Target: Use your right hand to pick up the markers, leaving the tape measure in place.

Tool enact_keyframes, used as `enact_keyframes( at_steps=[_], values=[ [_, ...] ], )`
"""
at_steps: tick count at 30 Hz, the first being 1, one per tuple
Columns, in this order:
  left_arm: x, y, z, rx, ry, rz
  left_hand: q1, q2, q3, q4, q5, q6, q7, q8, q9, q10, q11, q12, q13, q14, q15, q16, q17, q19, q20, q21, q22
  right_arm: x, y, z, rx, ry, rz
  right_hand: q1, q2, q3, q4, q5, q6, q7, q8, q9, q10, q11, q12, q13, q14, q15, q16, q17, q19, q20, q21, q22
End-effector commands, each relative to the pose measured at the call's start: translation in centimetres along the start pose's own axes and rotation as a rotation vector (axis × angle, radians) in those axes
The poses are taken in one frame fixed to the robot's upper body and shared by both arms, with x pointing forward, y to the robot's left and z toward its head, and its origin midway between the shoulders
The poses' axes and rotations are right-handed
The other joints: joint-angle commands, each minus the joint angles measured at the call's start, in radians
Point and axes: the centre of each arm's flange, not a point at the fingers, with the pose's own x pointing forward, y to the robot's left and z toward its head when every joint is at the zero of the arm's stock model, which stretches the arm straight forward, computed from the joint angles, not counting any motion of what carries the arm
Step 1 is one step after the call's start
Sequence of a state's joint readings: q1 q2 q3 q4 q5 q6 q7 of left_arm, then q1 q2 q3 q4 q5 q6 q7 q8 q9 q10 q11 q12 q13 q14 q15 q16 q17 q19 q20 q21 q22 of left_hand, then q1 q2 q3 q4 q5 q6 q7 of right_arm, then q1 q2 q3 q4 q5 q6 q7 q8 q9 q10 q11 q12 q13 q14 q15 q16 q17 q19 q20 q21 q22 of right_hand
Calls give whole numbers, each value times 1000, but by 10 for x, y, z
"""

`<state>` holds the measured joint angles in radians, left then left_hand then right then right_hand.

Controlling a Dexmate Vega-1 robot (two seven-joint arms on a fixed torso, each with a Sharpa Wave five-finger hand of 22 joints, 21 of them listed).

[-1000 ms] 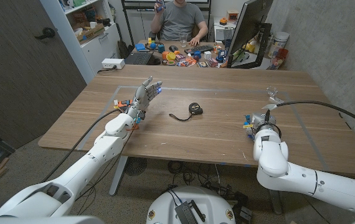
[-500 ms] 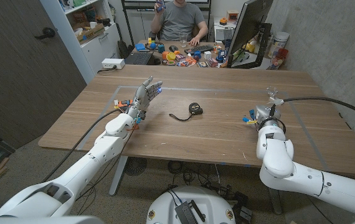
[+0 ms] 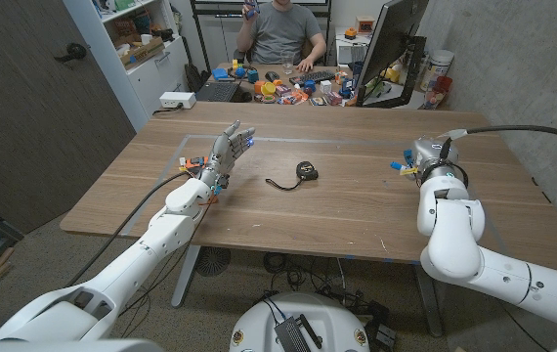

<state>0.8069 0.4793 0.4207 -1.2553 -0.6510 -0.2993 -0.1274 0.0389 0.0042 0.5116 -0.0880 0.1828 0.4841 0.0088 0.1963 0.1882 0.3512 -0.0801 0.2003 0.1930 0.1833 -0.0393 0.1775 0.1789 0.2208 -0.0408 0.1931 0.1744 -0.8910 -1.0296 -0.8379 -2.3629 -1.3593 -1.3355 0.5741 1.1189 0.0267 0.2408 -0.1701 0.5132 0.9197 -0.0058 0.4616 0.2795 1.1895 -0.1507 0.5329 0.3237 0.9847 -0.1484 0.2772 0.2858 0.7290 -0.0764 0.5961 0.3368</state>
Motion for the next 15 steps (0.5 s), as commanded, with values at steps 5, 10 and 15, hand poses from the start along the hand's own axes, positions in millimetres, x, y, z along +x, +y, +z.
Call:
enact_keyframes(
  at_steps=[5, 10, 15],
  values=[
    [-1, 0, -1, -4, -4, -4, 11, 1, 6, -1, 4, 9, -1, 4, 5, 8, 1, 4, 2, 7, -68, 6, 3, 9, -76, 3, 5, -12, -81, -21, -38, 43, -125, 20, 30, 19, 16, -6, 49, -49, 28, 29, 13, -13, 5, 11, 22, -86, 1, 9, -5, -46, 18, 11],
    [-3, 1, -1, -1, -2, -1, 11, 1, 6, -1, 4, 9, -1, 4, 5, 8, 1, 4, 2, 7, -68, 6, 3, 9, -76, 3, 5, -11, -91, -20, -47, 46, -146, 24, 30, 22, 15, -10, 45, -49, 30, 30, 13, -16, 5, 15, 29, -87, 1, 12, -8, -46, 27, 15],
    [-4, 1, 0, 1, -5, -2, 11, 1, 6, -1, 4, 9, -1, 4, 5, 8, 1, 4, 2, 7, -68, 6, 3, 9, -76, 3, 5, -9, -98, -18, -42, 42, -157, 26, 30, 24, 15, -13, 41, -51, 30, 30, 12, -16, 5, 18, 35, -87, 1, 16, -10, -47, 35, 19]
  ],
)
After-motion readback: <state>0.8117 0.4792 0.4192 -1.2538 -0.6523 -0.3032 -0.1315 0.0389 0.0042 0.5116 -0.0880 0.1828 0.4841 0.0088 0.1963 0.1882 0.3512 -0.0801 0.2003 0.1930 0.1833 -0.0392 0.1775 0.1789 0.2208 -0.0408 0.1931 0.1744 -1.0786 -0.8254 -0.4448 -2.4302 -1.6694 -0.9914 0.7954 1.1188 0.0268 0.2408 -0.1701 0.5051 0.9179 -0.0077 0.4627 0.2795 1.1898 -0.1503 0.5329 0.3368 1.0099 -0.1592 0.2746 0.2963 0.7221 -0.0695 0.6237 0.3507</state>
